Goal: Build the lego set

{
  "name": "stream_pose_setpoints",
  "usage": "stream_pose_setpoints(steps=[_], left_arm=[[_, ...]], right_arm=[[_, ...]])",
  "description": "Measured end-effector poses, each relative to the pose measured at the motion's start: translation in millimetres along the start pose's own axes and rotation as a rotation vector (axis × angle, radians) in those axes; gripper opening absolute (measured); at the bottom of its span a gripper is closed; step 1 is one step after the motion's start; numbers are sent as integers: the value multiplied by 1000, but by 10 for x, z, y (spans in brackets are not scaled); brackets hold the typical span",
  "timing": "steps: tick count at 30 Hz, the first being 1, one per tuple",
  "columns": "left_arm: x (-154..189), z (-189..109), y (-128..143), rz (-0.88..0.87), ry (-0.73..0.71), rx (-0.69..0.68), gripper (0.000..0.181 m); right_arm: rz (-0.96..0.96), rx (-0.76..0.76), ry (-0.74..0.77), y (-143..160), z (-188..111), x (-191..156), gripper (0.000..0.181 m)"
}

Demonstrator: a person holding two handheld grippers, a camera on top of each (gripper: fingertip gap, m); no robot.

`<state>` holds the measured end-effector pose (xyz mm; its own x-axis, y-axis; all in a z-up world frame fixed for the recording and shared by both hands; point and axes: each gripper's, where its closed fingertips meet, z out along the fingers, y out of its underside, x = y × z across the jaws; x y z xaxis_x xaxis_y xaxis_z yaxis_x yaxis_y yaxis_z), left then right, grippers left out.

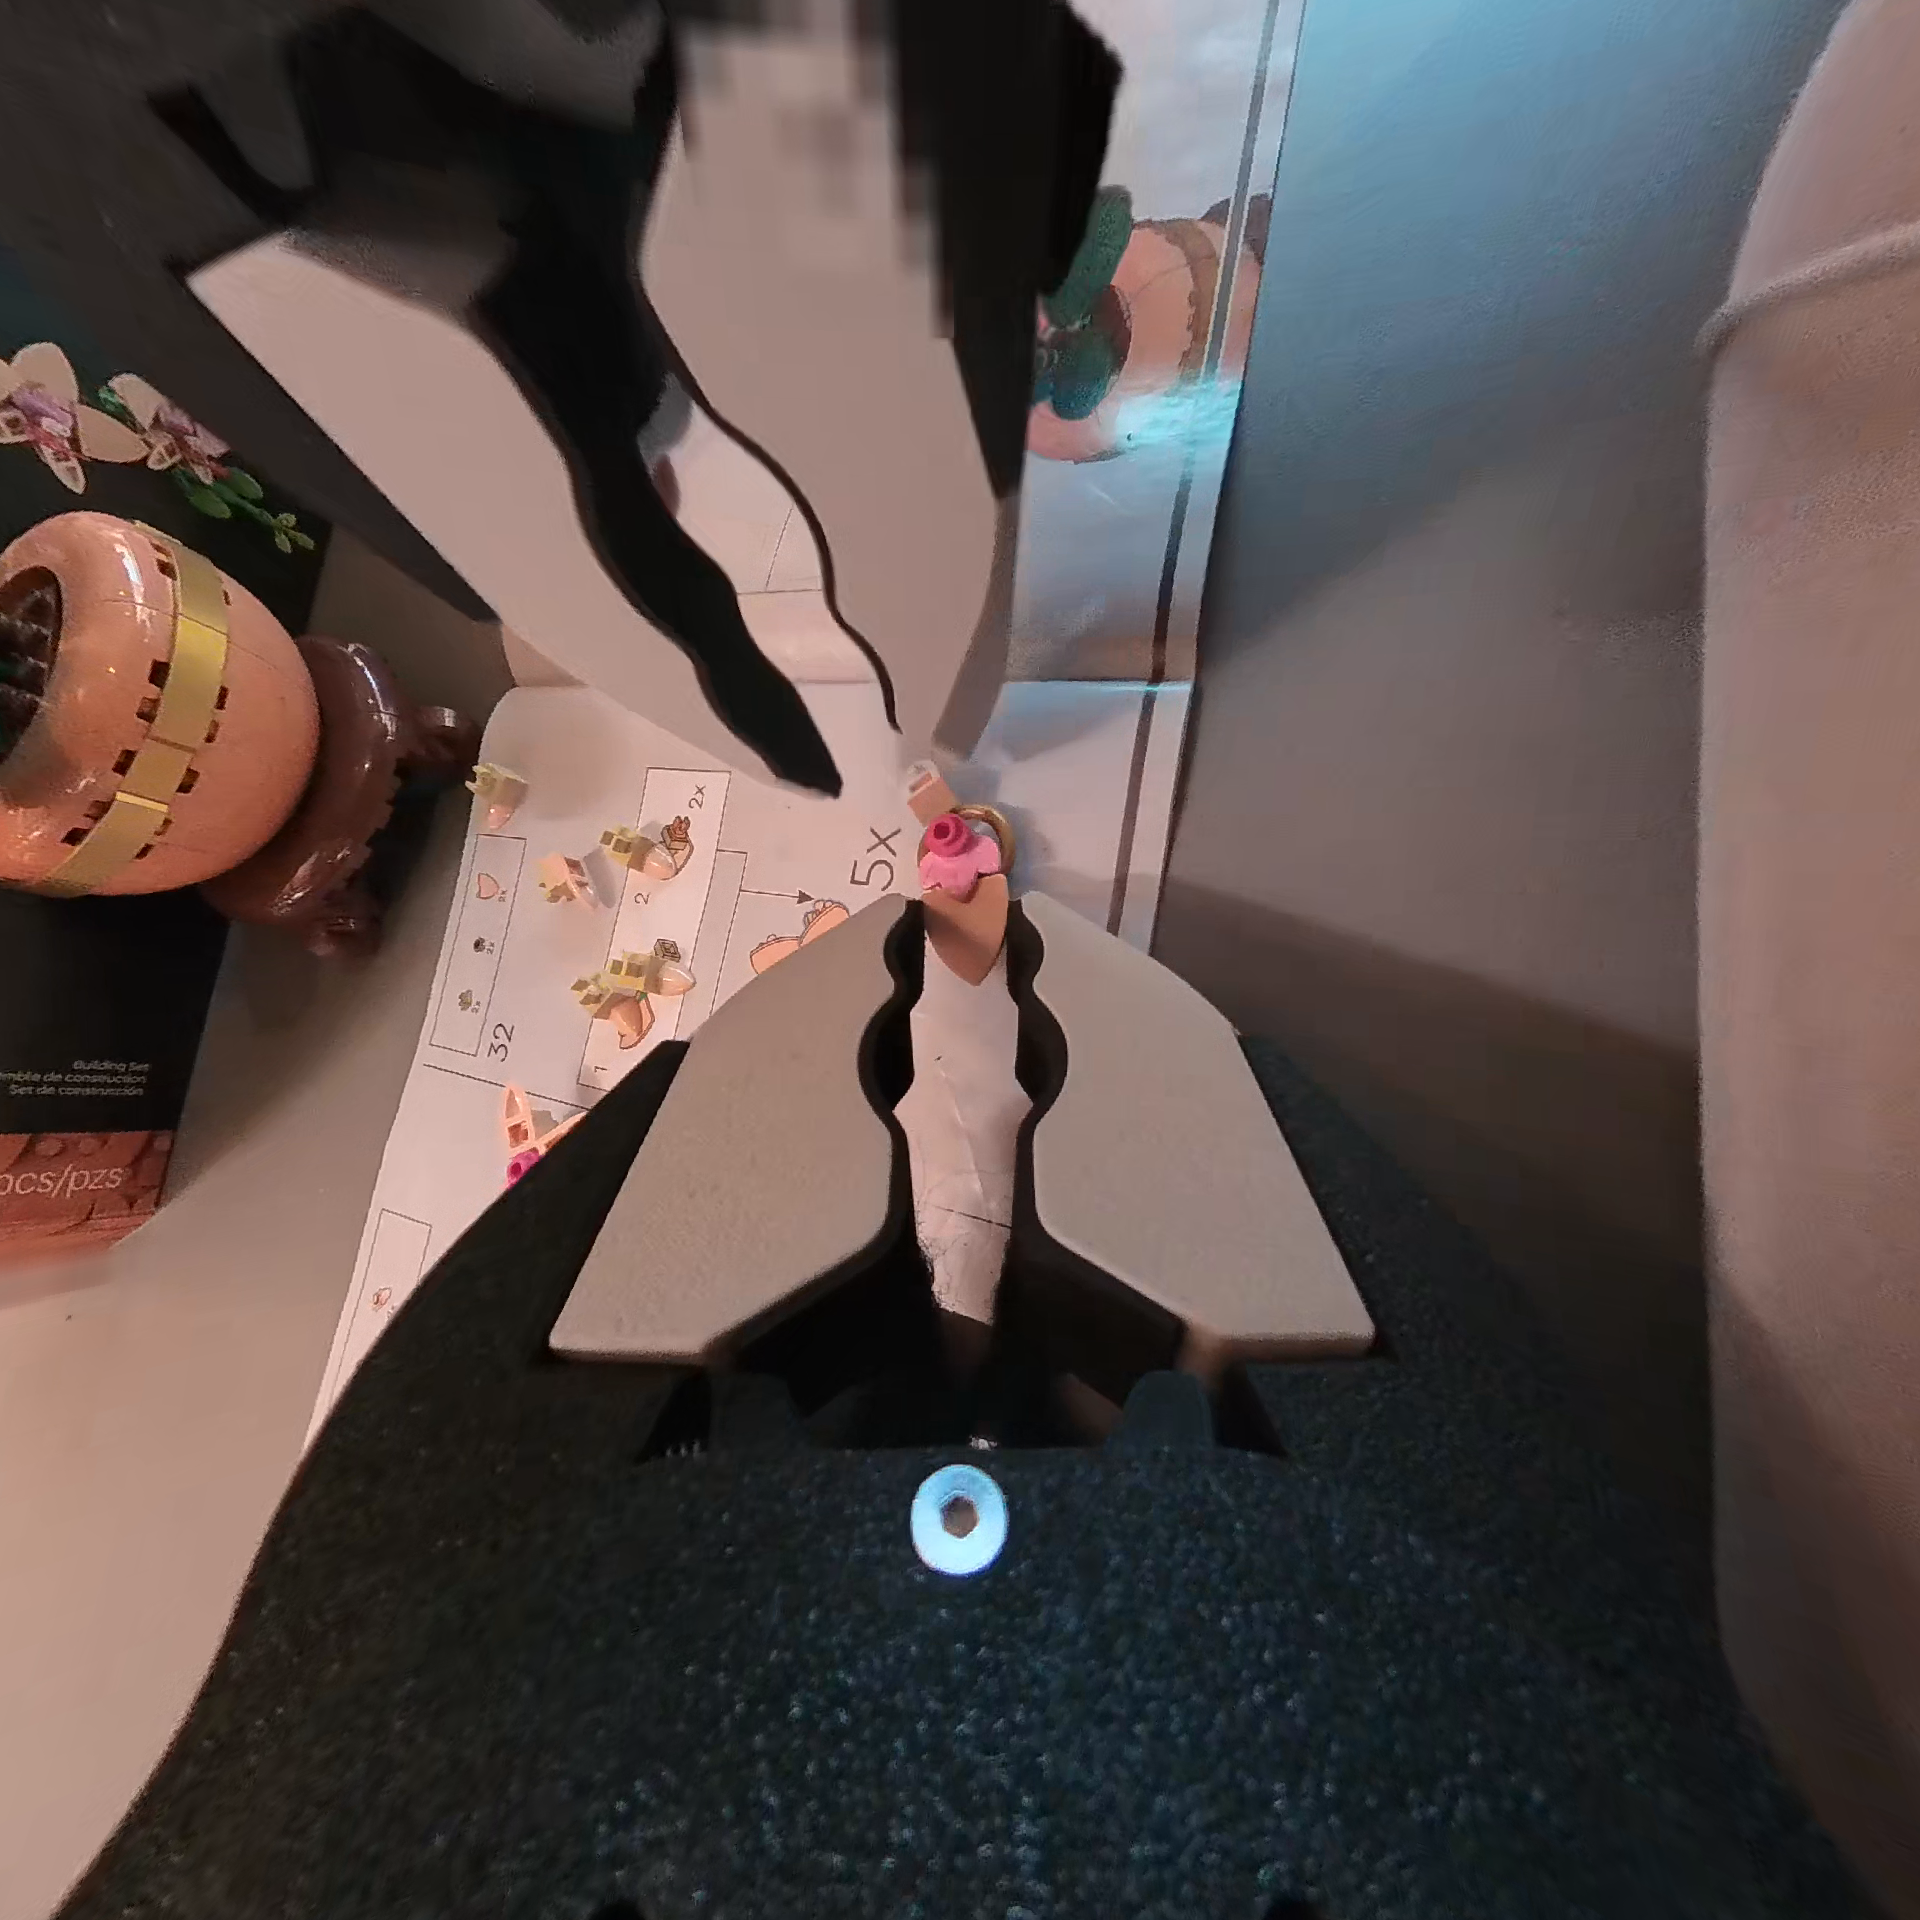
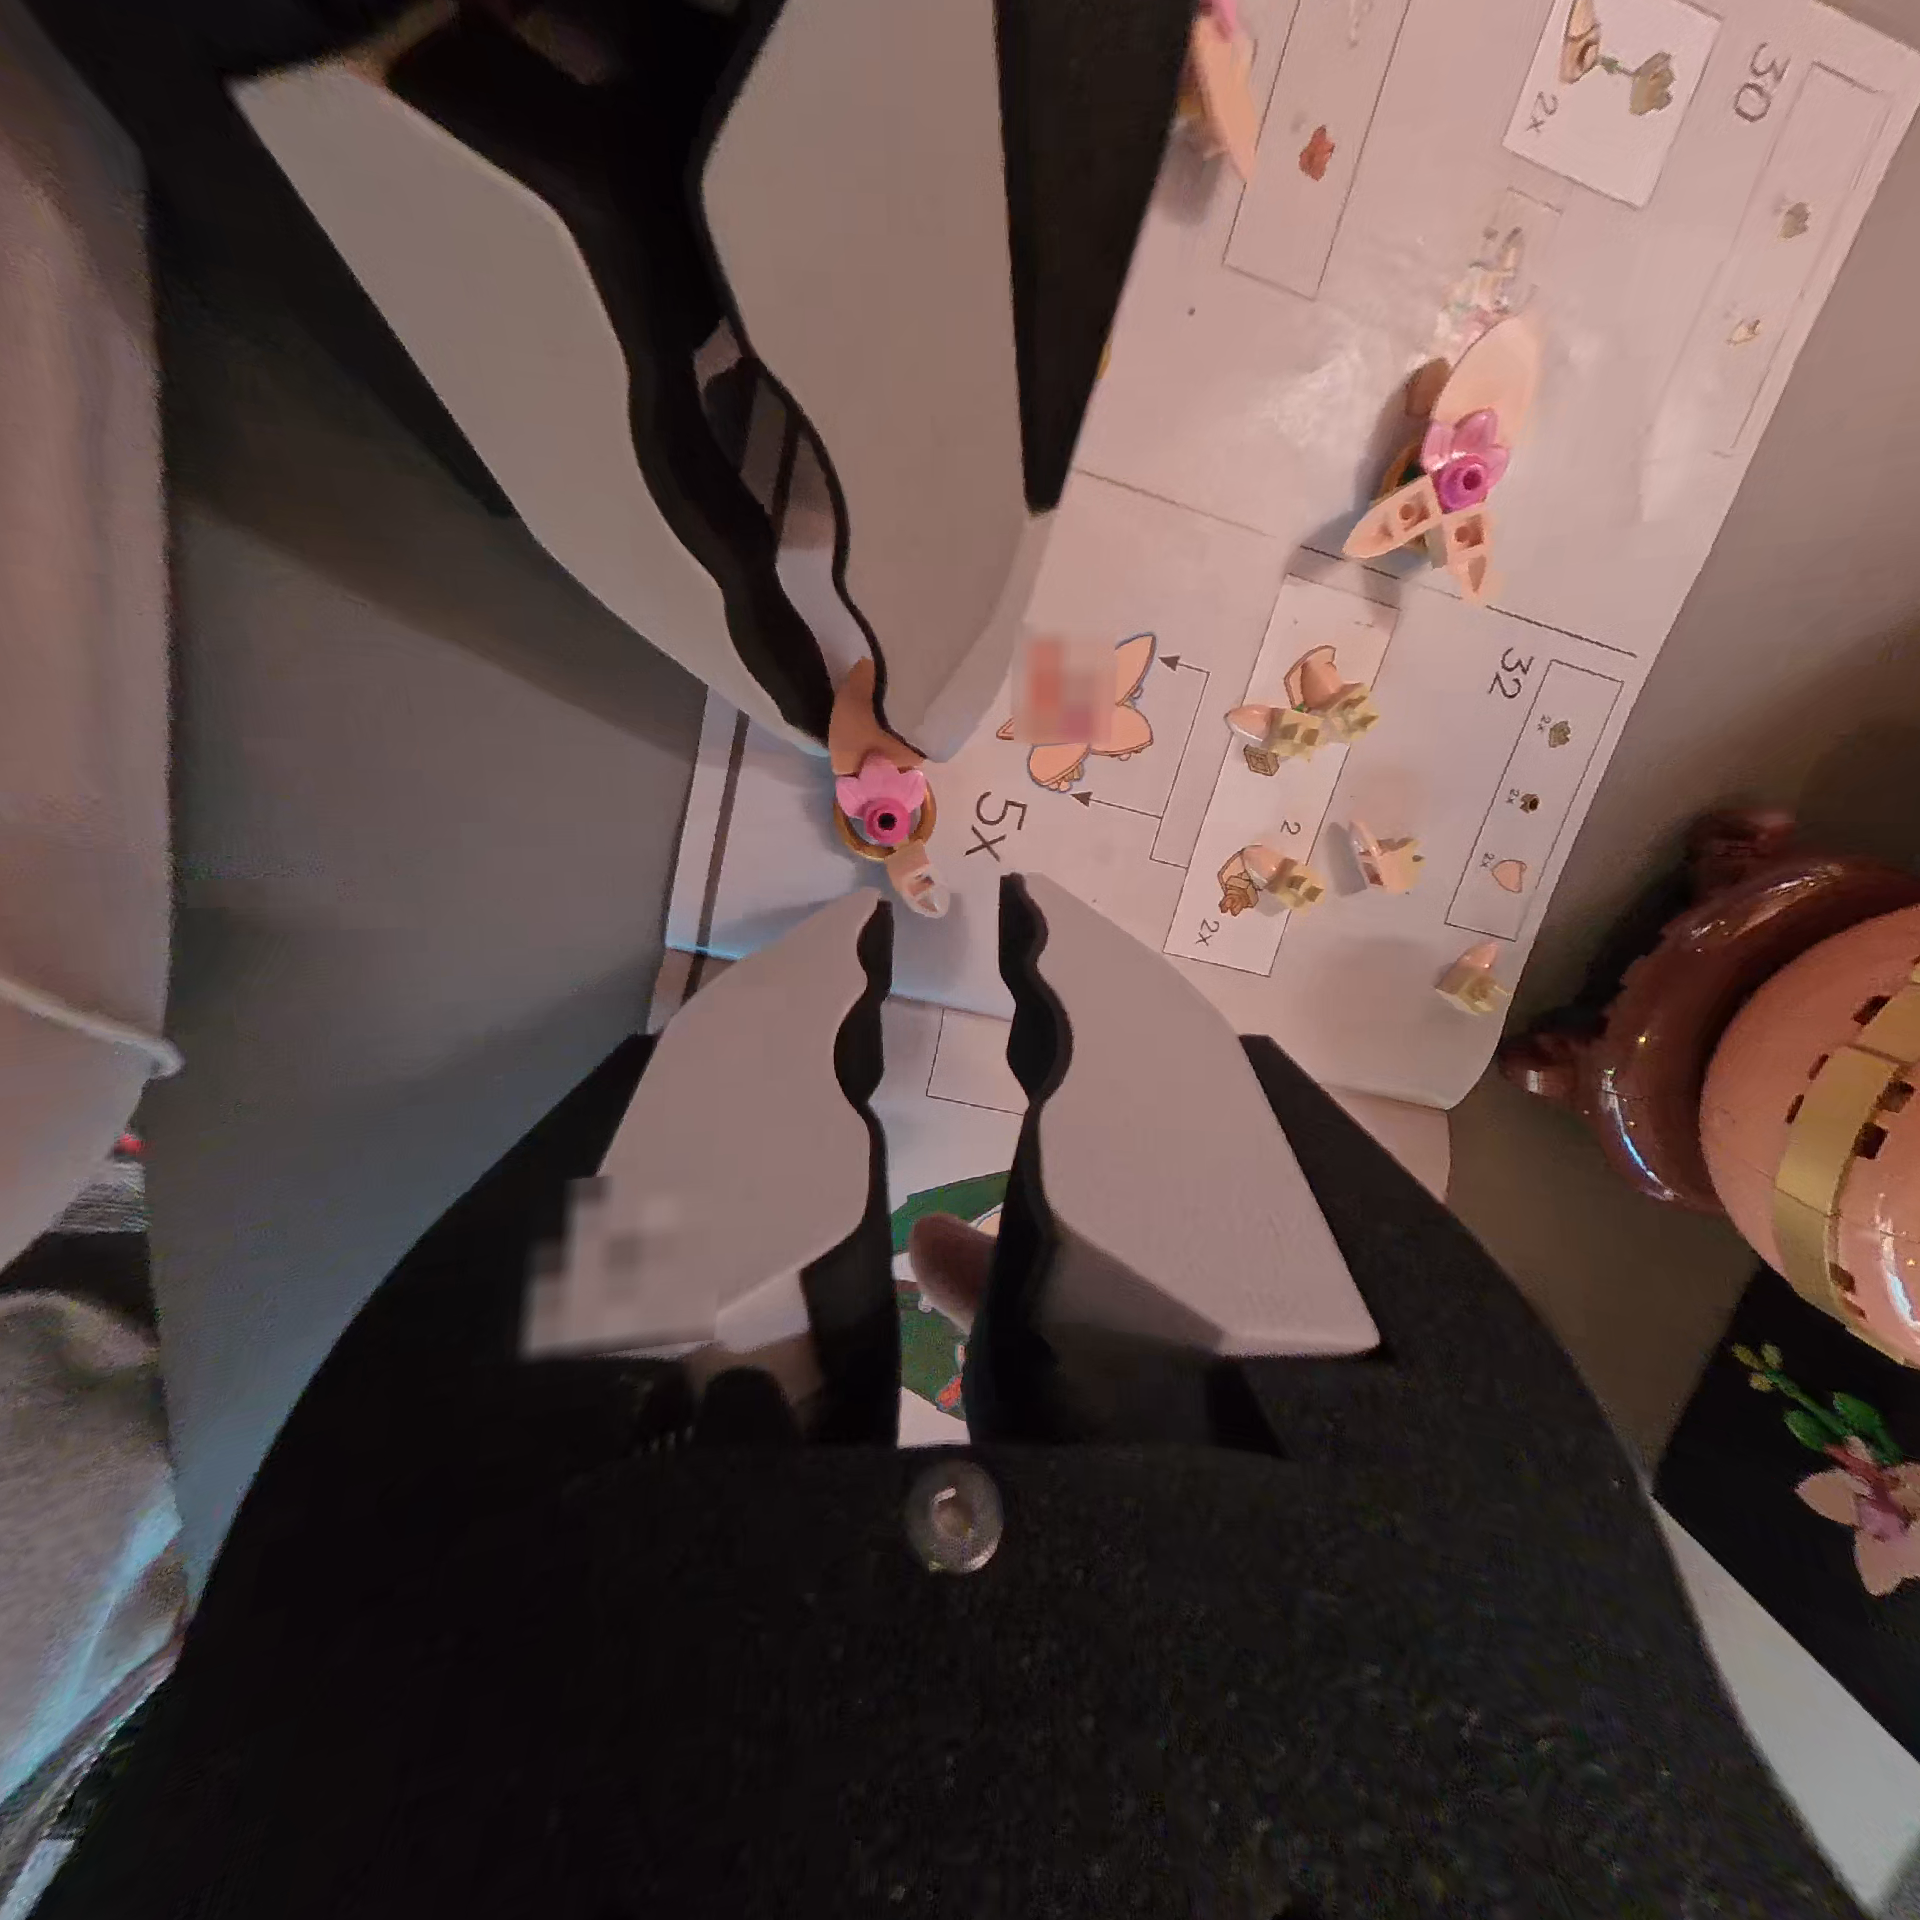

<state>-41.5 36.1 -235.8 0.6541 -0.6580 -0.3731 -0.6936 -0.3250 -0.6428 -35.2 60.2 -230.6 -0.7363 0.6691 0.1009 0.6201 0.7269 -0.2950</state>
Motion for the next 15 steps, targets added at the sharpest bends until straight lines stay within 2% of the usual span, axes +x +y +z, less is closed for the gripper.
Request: stream_pose_setpoints(steps=[1,4,7,15], left_arm=[[-1,-1,1,2,-1,1,15],[0,-2,5,-1,6,9,15],[-4,-7,16,-6,11,13,15],[-6,-7,20,-7,13,0,15]], right_arm=[[5,36,-23,-16,-31,-2,19],[-32,220,-114,-105,-104,-33,6],[-61,368,-200,-133,-80,-78,3],[-78,388,-217,-106,36,-65,0]])
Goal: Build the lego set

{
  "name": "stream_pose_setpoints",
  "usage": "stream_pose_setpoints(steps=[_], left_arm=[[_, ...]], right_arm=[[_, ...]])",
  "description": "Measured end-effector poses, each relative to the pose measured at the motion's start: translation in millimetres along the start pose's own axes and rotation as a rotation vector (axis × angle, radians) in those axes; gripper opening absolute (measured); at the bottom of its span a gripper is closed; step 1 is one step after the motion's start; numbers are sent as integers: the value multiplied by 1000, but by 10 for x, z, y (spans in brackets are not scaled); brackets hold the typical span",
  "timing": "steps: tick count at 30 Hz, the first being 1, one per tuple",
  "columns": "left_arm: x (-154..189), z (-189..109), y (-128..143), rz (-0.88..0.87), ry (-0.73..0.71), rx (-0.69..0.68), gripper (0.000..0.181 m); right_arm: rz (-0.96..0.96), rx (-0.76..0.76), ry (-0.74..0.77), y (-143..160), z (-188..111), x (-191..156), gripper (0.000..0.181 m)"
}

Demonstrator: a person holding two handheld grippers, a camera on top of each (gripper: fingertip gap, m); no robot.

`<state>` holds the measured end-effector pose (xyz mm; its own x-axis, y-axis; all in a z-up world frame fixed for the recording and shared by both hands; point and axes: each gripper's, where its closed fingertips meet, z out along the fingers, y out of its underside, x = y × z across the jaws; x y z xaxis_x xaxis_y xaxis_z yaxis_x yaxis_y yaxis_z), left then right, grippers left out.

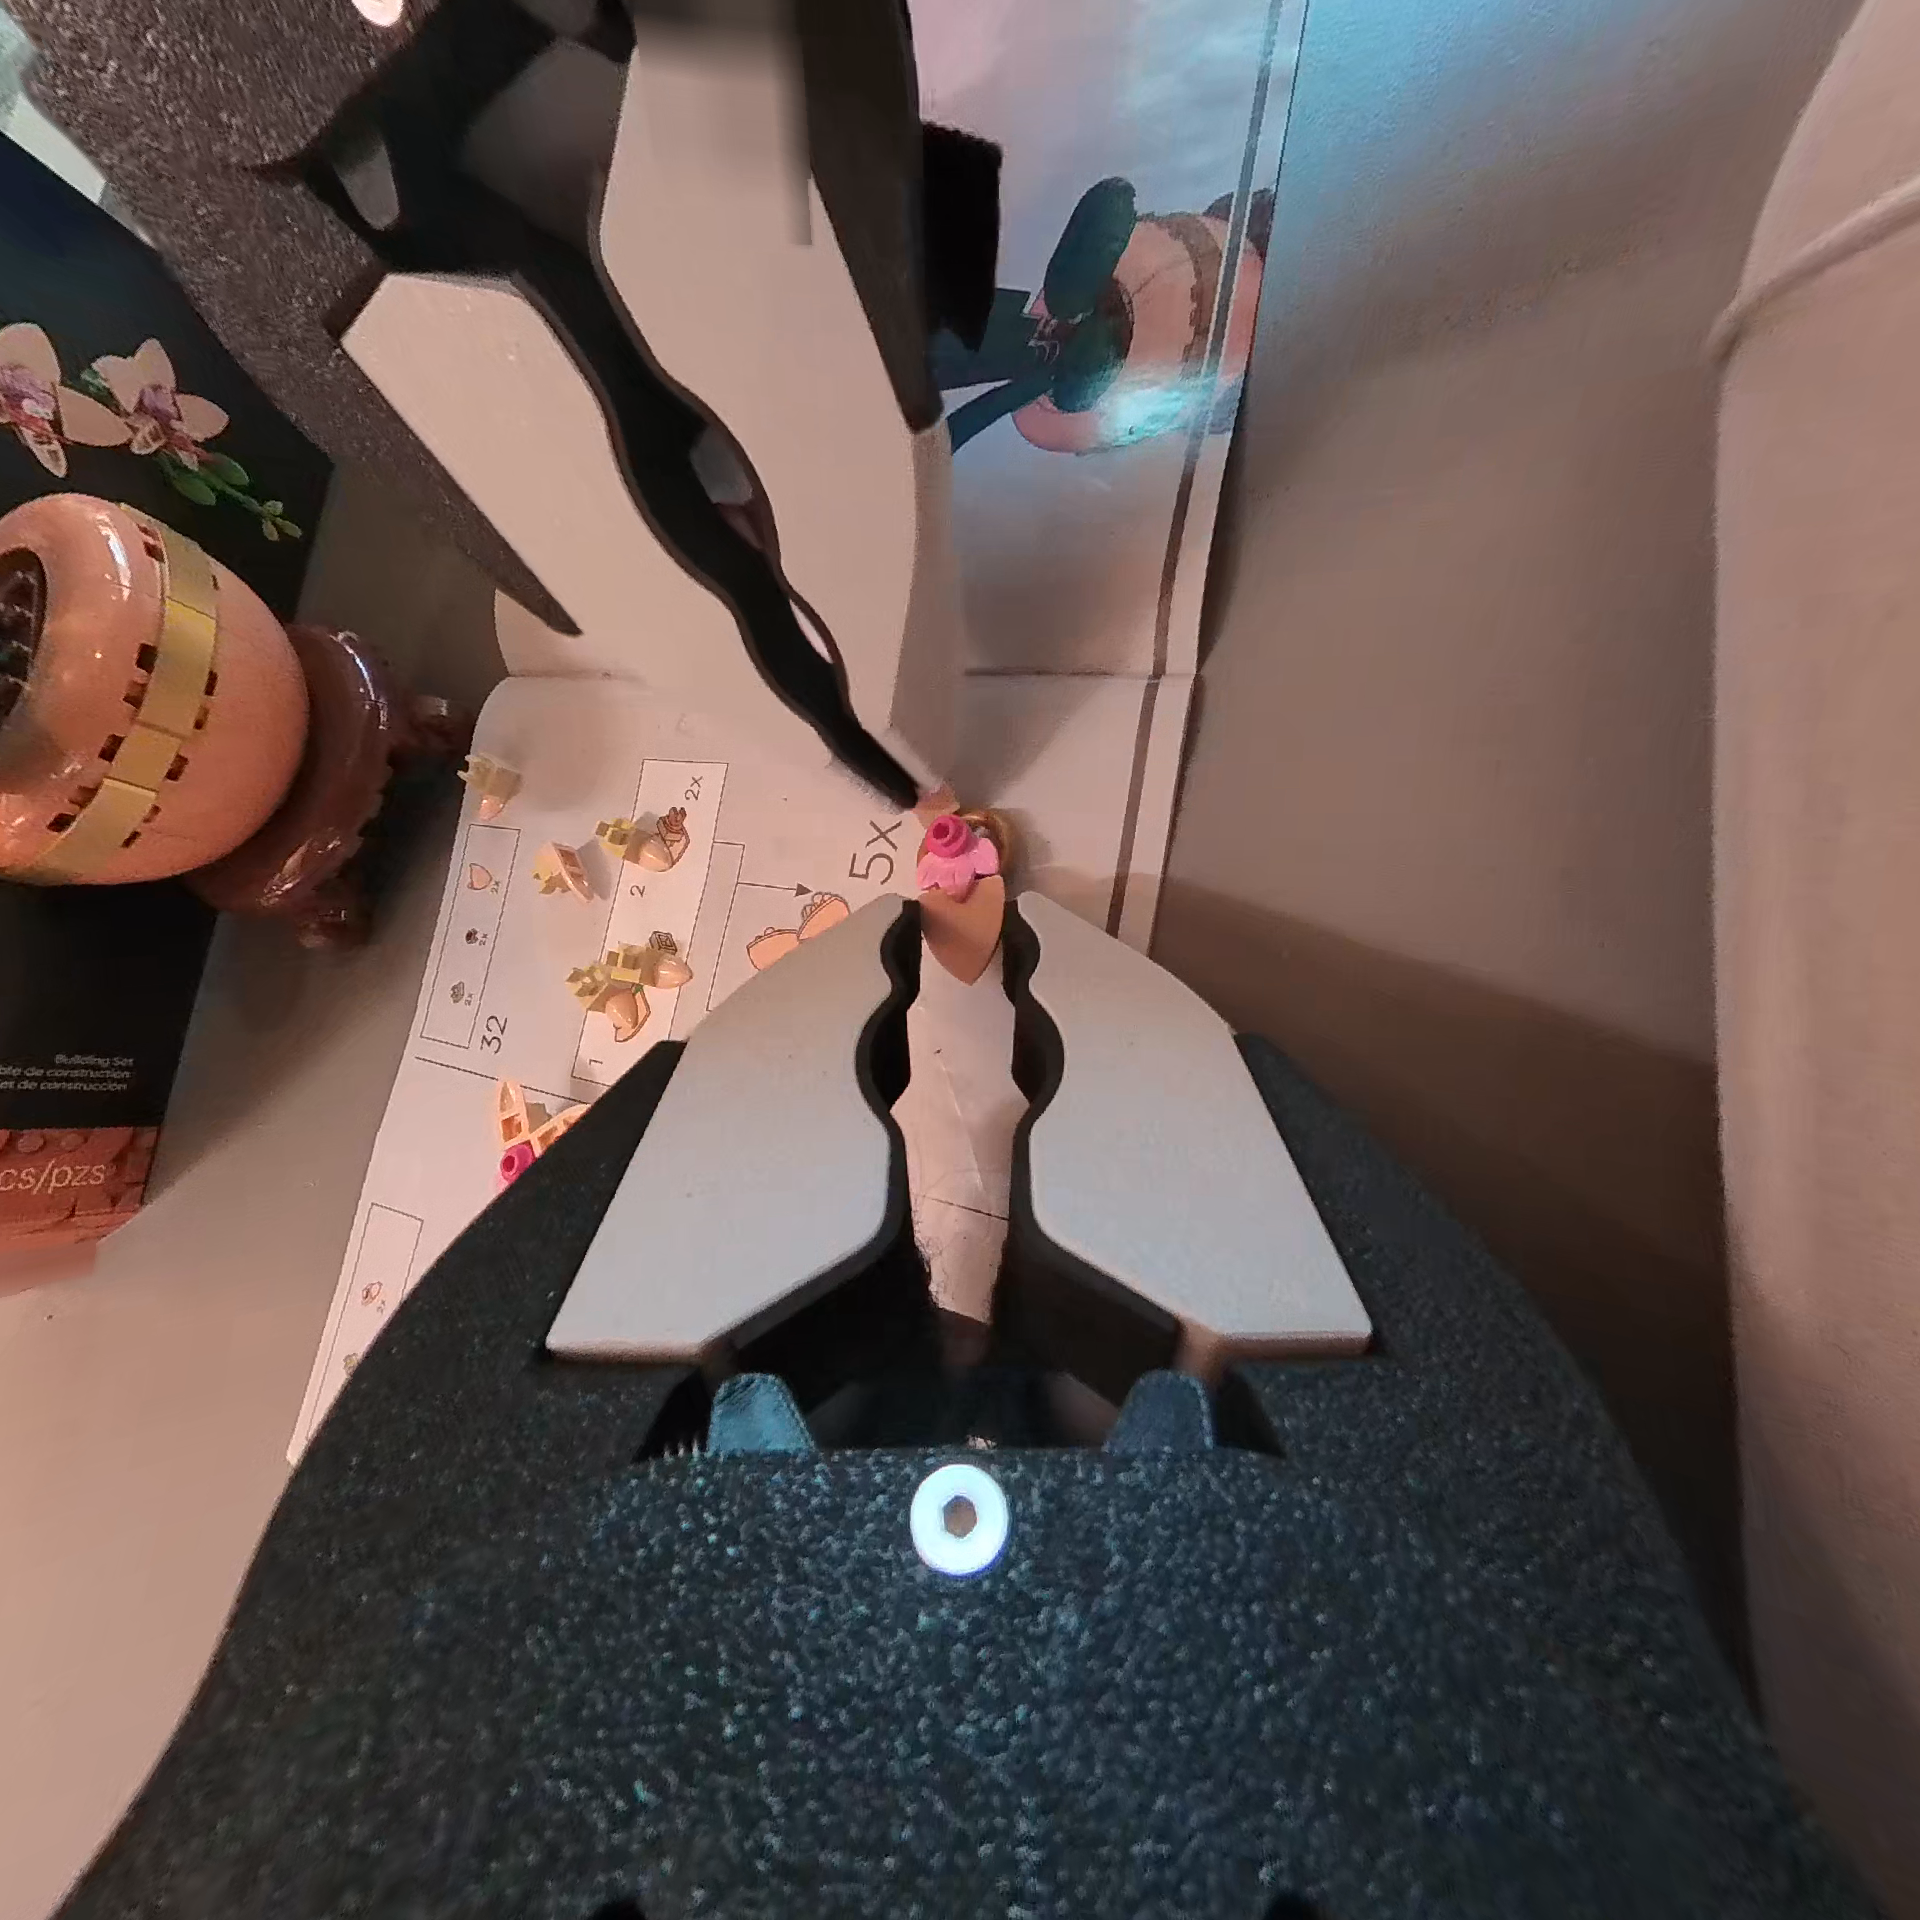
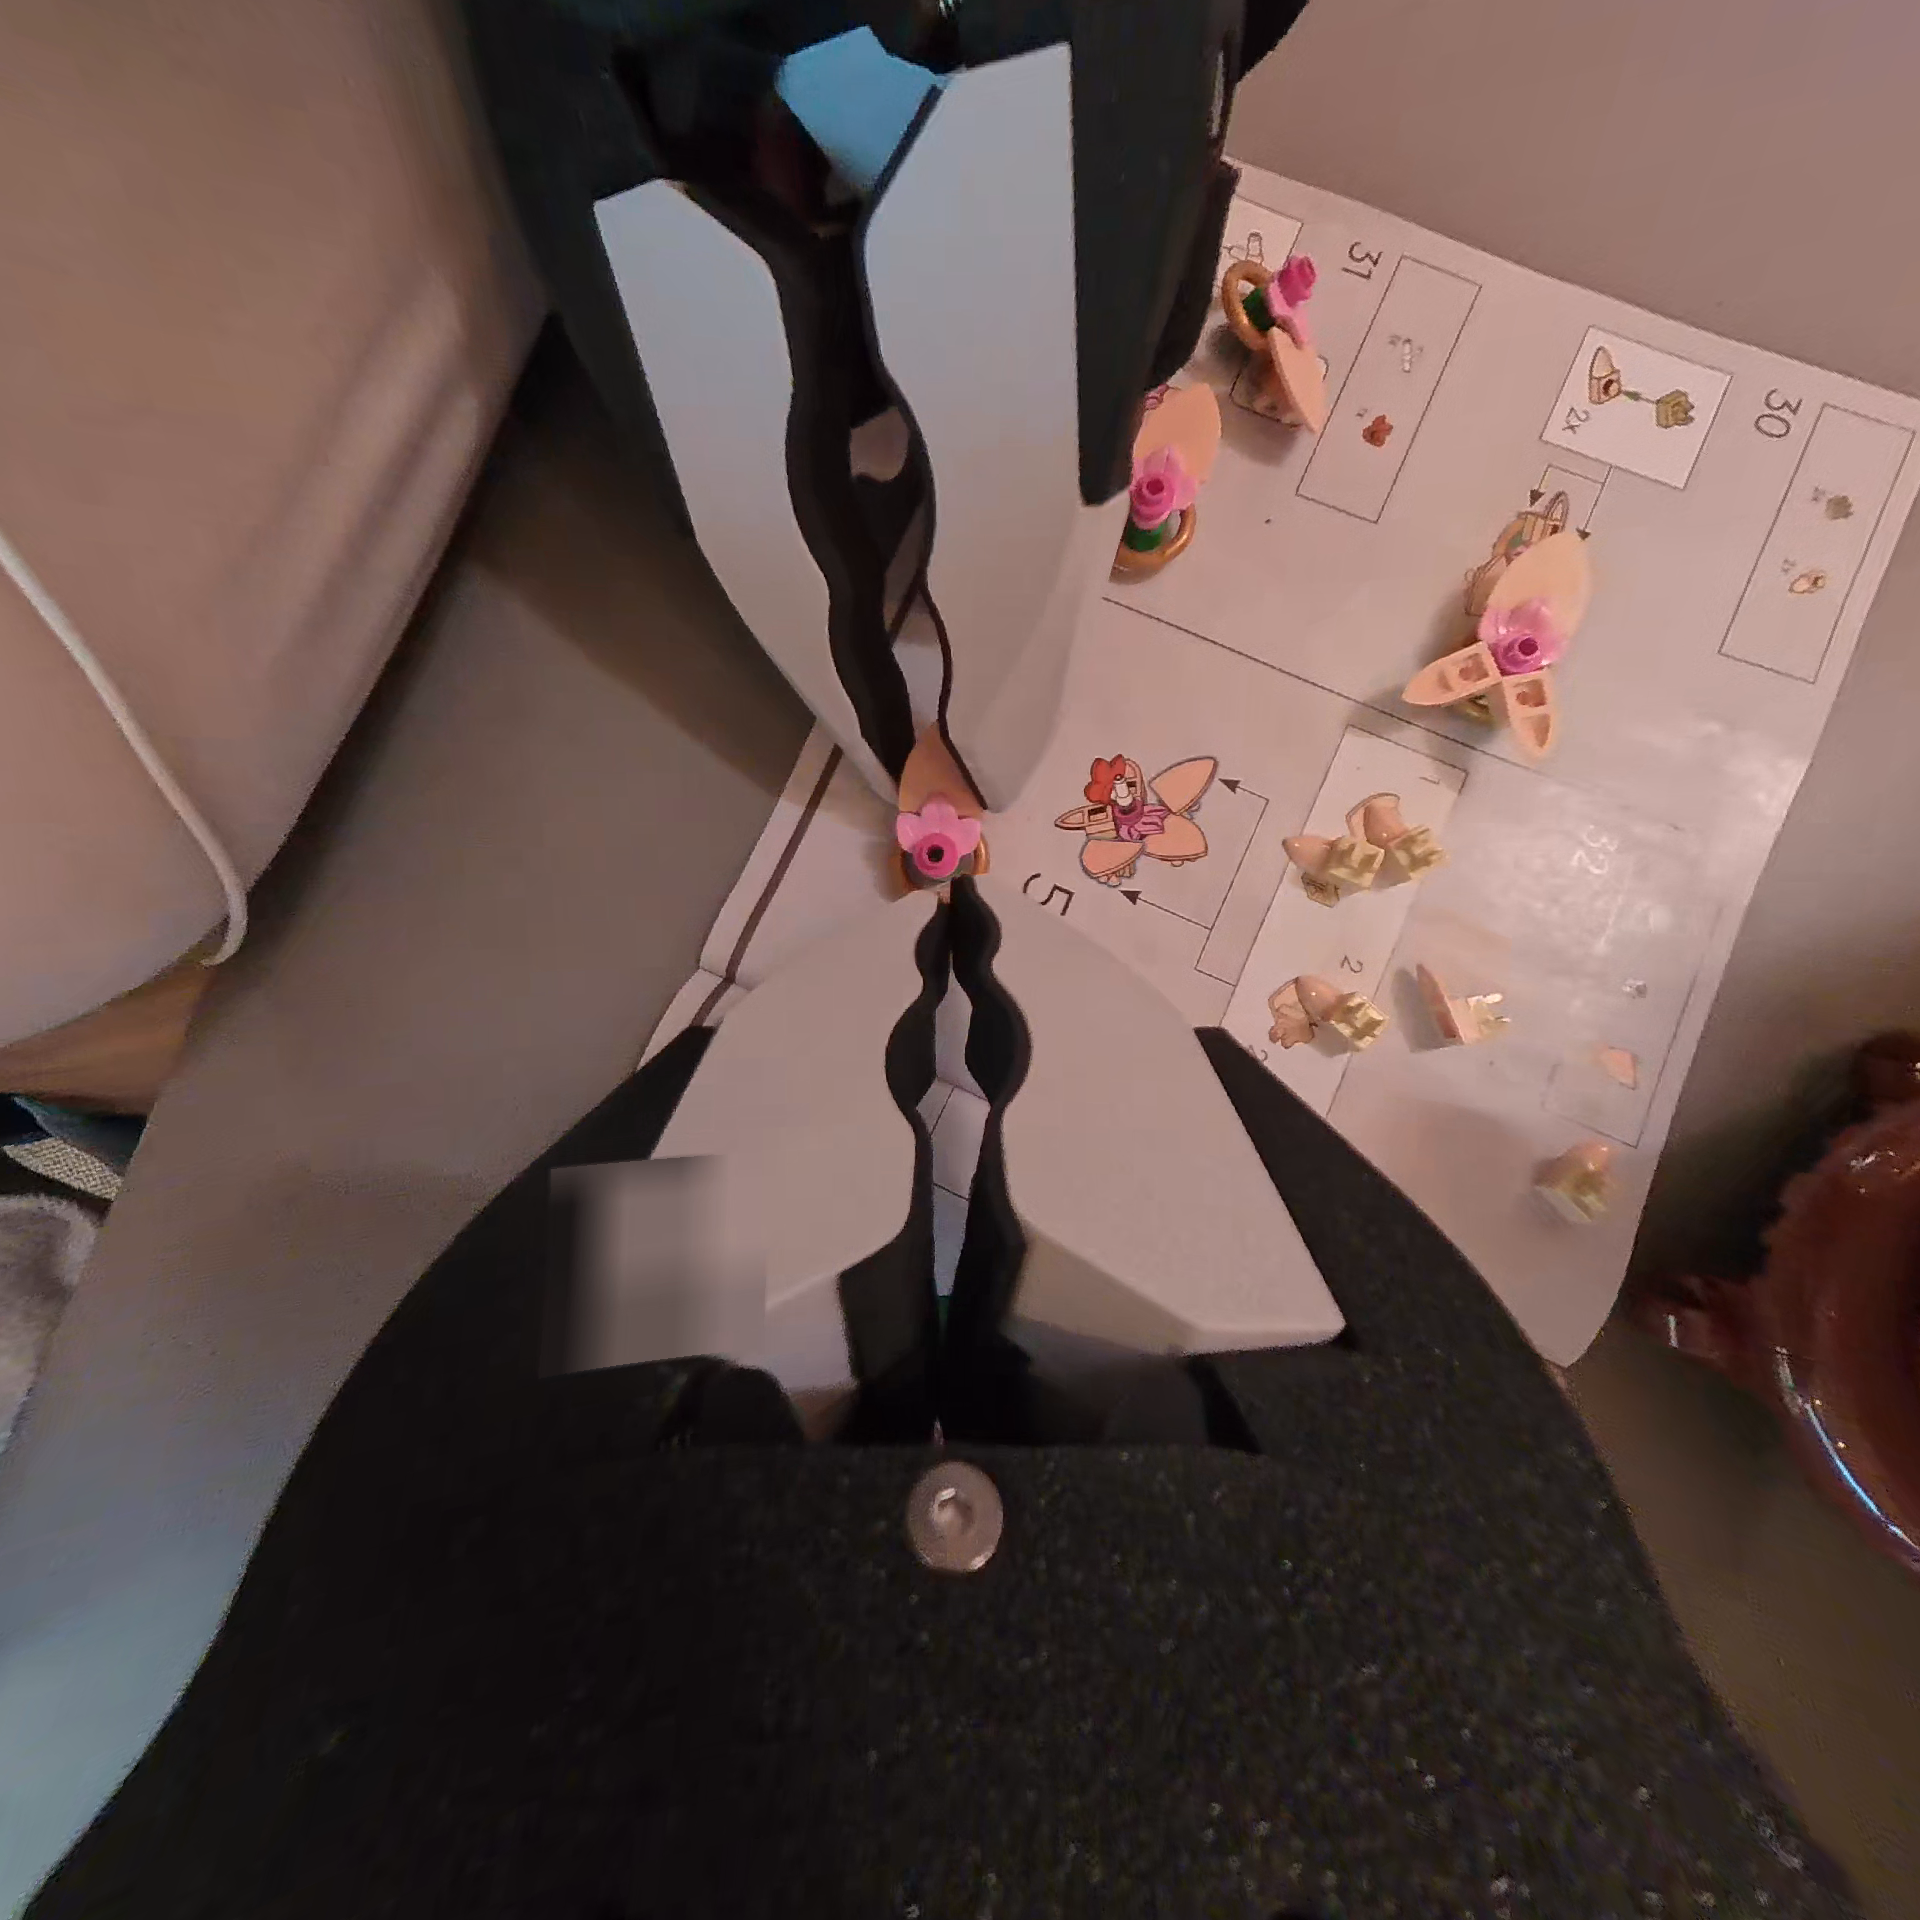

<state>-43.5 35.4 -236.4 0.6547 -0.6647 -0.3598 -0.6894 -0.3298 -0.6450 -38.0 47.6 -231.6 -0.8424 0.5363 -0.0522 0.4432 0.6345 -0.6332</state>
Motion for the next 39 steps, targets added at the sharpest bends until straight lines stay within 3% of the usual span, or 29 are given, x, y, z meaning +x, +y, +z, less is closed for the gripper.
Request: stream_pose_setpoints(steps=[14,22,25,27,30,35,39], left_arm=[[-8,11,-1,-4,1,14,15],[-35,17,10,-25,-16,13,15],[-87,1,33,-61,-47,14,23],[-95,-15,45,-92,-46,17,27],[-96,-42,54,-148,-39,32,34],[-80,-60,87,-193,-32,31,38],[-105,-80,93,-200,-51,31,39]], right_arm=[[67,52,23,-82,-84,52,3],[47,10,78,-42,-69,117,3],[169,39,211,-71,-204,451,10],[249,5,222,-15,-162,552,19],[286,-21,284,25,-62,695,15],[445,19,245,-41,63,731,14],[456,17,253,-18,97,746,8]])
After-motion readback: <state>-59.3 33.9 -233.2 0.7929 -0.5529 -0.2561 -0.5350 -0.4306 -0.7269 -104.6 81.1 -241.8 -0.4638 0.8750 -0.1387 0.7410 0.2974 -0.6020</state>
